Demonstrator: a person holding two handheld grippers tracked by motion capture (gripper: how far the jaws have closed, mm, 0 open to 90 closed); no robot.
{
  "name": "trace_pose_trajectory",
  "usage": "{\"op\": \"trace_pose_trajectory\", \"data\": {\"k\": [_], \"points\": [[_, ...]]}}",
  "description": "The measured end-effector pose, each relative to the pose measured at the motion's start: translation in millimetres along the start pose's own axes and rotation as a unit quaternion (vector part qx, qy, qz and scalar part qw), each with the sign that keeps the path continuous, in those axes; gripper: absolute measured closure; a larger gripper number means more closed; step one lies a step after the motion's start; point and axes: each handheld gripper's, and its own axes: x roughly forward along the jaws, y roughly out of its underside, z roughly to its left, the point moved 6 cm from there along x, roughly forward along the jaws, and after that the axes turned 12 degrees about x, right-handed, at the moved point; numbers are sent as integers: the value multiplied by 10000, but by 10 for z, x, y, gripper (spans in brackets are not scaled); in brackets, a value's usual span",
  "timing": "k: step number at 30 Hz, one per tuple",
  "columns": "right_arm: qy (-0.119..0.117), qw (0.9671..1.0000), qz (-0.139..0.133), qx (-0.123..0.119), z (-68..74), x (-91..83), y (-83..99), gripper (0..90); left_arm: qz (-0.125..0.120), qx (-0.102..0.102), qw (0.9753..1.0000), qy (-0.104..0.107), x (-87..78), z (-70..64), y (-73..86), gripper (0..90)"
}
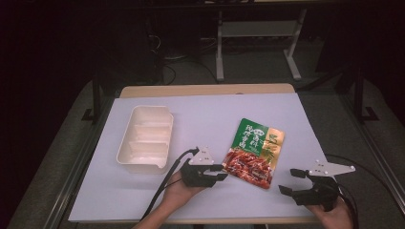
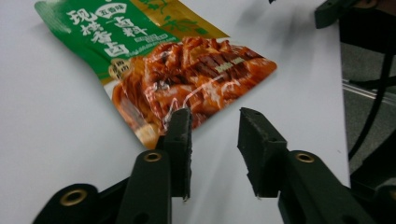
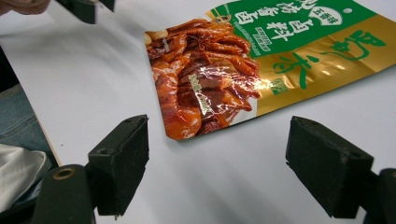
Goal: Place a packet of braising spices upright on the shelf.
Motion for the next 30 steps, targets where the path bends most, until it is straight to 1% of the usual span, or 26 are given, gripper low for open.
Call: {"op": "trace_pose_trajectory", "data": {"k": [1,2,3,4,6,8,11,13,14,15,16,17,18,19,20,21,25,26,27,28,30], "points": [[-5,10000,3,0,1,-1,-1,207,36,37,10000,-22,38,20,-21,677],[8,10000,1,-1,0,0,-2,205,36,37,10000,-22,38,20,-21,689],[42,10000,2,-12,-3,0,-2,203,68,40,10000,-44,75,40,-38,707],[74,10000,11,-24,-4,1,-1,203,155,10,9999,-52,148,84,-62,724],[140,9999,27,-63,-8,4,1,201,220,27,9997,-77,206,126,-80,757],[158,9999,1,-71,-8,3,-3,202,274,24,9996,-101,256,161,-94,779],[178,9998,-7,-52,-12,3,-12,201,402,71,9989,-209,328,206,-103,806],[191,9998,-13,-29,-15,8,-15,198,497,56,9985,-219,374,234,-93,824],[198,9998,-14,-3,-18,11,-17,197,497,56,9985,-219,374,234,-93,833],[212,9998,-10,36,-25,12,-19,197,513,-26,9985,-168,414,253,-71,838],[212,9998,-10,36,-25,12,-19,197,513,-26,9985,-168,414,253,-71,838],[216,9997,-8,59,-30,16,-22,197,565,-43,9983,-136,443,254,-52,838],[281,9996,20,87,-45,25,-28,198,677,-19,9976,-148,491,250,-20,838],[284,9996,21,92,-52,30,-32,198,750,18,9971,-144,511,250,-2,844],[284,9996,21,92,-52,30,-32,198,750,18,9971,-144,511,250,-2,850],[270,9995,34,143,-58,44,-41,198,814,-26,9966,-122,547,255,29,858],[341,9993,52,176,-65,68,-60,198,833,-77,9964,-103,569,263,45,881],[342,9991,19,255,-73,84,-84,192,854,-58,9963,-101,573,264,50,886],[320,9991,0,285,-78,91,-101,192,919,-40,9957,-114,576,261,56,894],[326,9989,-8,322,-81,99,-120,190,919,-40,9957,-114,576,261,56,895],[415,9986,-6,324,-103,121,-162,189,942,-111,9954,-110,586,259,62,897]]}}
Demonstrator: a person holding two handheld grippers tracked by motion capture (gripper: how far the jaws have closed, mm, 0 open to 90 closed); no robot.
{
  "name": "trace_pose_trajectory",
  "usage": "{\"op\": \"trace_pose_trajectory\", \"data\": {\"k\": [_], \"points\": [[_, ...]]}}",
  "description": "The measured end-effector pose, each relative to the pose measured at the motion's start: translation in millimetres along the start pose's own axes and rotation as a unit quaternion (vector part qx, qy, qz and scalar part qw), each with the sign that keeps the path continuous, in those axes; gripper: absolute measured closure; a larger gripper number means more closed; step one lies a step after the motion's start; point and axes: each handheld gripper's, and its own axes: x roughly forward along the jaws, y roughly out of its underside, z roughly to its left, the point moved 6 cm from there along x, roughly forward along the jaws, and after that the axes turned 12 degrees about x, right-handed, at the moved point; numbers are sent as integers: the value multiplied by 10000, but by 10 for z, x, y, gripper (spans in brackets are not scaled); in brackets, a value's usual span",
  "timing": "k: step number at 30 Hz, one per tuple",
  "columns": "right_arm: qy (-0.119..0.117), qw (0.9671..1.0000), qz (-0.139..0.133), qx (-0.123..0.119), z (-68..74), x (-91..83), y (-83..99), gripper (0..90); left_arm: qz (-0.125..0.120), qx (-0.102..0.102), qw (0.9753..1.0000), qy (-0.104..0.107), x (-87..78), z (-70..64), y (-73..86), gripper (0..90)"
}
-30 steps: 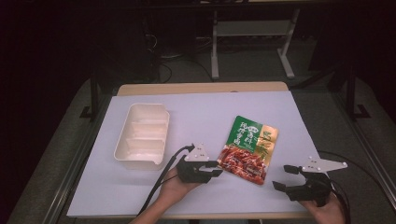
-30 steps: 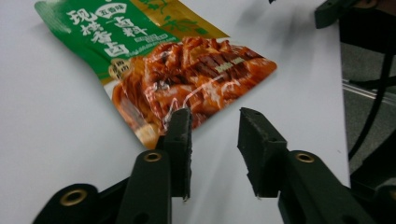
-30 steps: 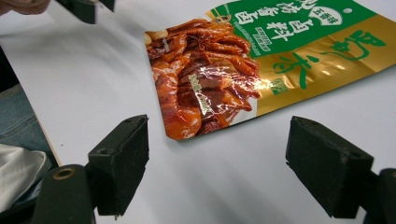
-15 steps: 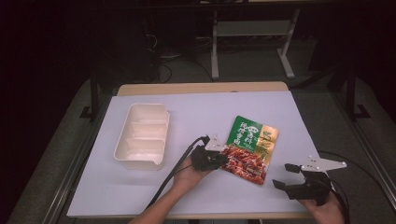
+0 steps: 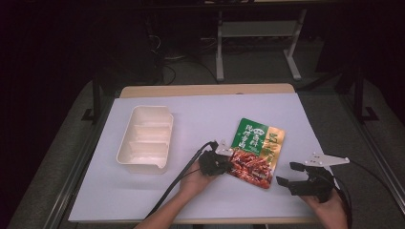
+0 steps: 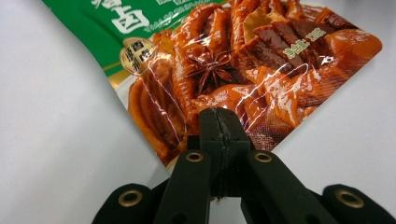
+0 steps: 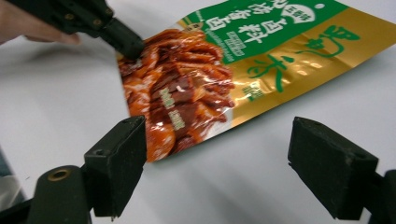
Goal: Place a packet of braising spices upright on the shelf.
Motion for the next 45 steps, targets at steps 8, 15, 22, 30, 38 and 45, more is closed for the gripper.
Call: {"op": "trace_pose_trajectory", "data": {"k": [8,15,22,30,38,45], "points": [[226,9994,96,245,-119,117,-149,176,58,31,10000,2,8,-2,1,898],[363,9980,275,441,-290,325,-394,175,70,99,9999,-48,10,-15,-1,899],[317,9964,492,610,-373,462,-619,182,73,149,9998,-59,9,-16,1,898],[549,9941,610,715,-545,564,-788,191,76,164,9998,-108,12,-24,-4,898],[825,9890,754,972,-772,632,-807,204,84,171,9997,-117,12,-25,-4,899],[781,9869,854,1125,-832,697,-775,245,79,159,9998,-114,13,-24,-3,899]]}}
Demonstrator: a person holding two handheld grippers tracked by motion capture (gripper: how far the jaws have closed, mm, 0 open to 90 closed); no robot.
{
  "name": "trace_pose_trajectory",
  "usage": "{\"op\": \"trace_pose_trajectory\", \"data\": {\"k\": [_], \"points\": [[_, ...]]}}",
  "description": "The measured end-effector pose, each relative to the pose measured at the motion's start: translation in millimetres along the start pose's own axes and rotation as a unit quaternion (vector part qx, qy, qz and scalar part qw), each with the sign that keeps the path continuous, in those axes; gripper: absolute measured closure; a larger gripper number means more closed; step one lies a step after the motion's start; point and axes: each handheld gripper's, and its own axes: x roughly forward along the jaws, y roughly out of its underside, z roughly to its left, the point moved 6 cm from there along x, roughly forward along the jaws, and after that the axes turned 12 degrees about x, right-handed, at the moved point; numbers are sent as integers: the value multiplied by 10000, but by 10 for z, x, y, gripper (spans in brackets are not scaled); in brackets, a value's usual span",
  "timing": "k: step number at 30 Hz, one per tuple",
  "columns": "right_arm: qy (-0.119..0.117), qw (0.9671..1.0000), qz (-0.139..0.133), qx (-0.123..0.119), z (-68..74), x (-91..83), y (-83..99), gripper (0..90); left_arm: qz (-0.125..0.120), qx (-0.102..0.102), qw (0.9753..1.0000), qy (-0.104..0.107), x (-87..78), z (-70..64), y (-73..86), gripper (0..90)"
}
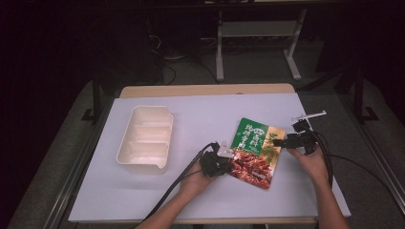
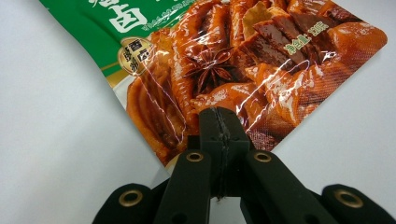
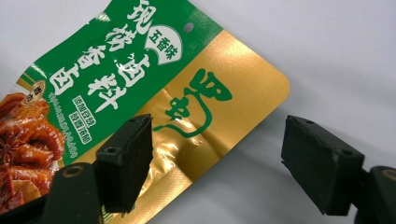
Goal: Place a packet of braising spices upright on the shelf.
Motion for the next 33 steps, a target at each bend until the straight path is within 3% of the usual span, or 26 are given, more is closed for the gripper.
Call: {"op": "trace_pose_trajectory", "data": {"k": [6,14,15,16,17,19,20,23,28,30,33], "points": [[-302,9995,48,-13,40,20,25,326,31,54,10000,-30,-1,-7,-2,899],[-463,9987,51,-212,133,17,57,438,42,63,10000,-41,-1,-11,-5,899],[-556,9981,7,-253,175,-7,62,517,42,62,10000,-47,0,-12,-6,899],[-556,9981,7,-253,175,-7,62,517,42,62,10000,-47,0,-12,-6,899],[-623,9976,-44,-294,200,-31,58,627,49,80,9999,-54,0,-11,-5,899],[-632,9974,-60,-328,206,-44,56,674,50,84,9999,-56,0,-10,-6,899],[-680,9970,-117,-352,222,-74,44,783,56,98,9999,-60,-1,-10,-6,899],[-772,9962,-161,-374,246,-114,30,891,60,104,9999,-63,-1,-11,-6,899],[-1091,9931,-200,-372,289,-134,24,890,65,118,9999,-71,-1,-12,-7,898],[-1242,9918,-130,-255,292,-95,36,758,68,102,9999,-68,-1,-14,-7,899],[-1241,9920,-40,-204,295,-20,55,736,78,113,9999,-64,-2,-12,-6,899]]}}
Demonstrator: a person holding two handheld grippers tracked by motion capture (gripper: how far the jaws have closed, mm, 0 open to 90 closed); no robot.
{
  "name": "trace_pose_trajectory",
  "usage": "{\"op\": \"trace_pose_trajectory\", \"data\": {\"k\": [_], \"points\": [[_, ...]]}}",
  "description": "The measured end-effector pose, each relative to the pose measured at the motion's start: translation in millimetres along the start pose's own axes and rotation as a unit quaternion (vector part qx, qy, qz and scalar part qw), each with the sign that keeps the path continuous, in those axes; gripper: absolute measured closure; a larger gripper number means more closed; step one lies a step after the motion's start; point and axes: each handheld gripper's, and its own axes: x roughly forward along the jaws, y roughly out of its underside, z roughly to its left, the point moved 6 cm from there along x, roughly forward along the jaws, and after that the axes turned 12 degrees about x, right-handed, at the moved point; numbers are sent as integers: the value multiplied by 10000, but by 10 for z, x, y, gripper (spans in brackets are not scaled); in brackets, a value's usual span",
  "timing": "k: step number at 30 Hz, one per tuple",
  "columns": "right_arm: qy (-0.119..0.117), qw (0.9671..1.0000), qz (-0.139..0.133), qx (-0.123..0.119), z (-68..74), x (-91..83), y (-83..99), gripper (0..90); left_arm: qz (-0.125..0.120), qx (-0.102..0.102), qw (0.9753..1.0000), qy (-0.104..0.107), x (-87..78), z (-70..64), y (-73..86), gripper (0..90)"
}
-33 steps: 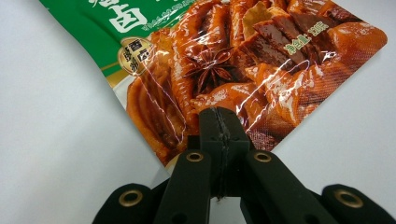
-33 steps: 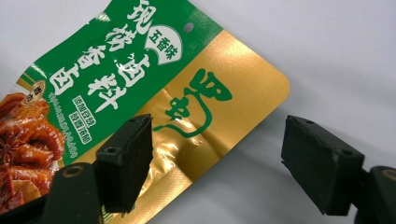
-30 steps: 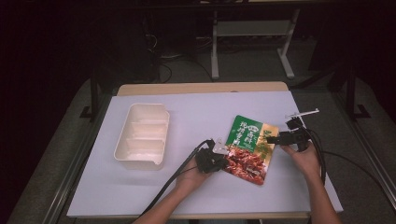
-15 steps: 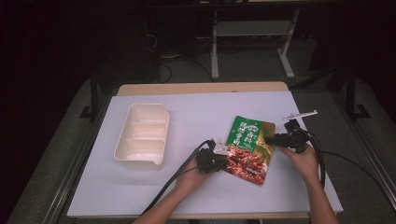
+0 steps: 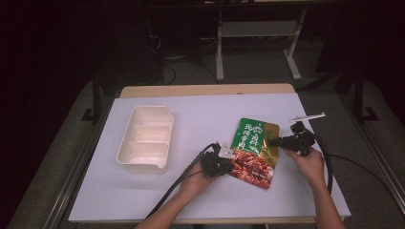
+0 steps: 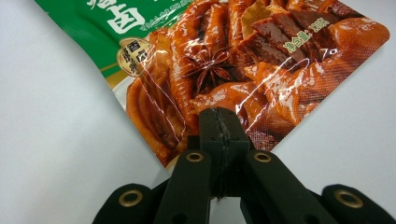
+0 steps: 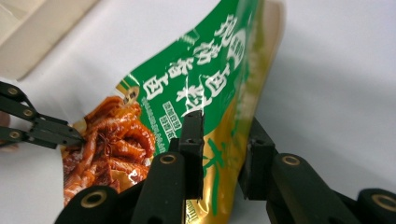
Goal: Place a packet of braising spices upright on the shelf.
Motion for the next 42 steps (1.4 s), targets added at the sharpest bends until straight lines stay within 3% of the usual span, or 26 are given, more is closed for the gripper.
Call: {"op": "trace_pose_trajectory", "data": {"k": [5,11,14,19,22,30,42], "points": [[79,9998,152,43,-24,160,44,752,3,-6,10000,11,-2,2,2,898],[101,9997,200,71,-37,227,63,794,-23,-9,10000,-31,1,2,-3,898],[199,9996,184,0,-44,229,60,873,-75,-45,9999,-55,5,3,-7,897],[223,9995,159,-130,-5,188,41,890,-303,-304,9990,101,-33,34,-14,876],[143,9998,98,-102,7,151,31,891,-444,-332,9984,120,-79,25,-37,855],[47,9995,-169,-270,178,-41,-73,893,-769,-252,9966,141,-289,-43,-51,762],[-12,9979,-361,-538,438,-214,-200,896,-953,-218,9952,99,-545,-120,67,603]]}}
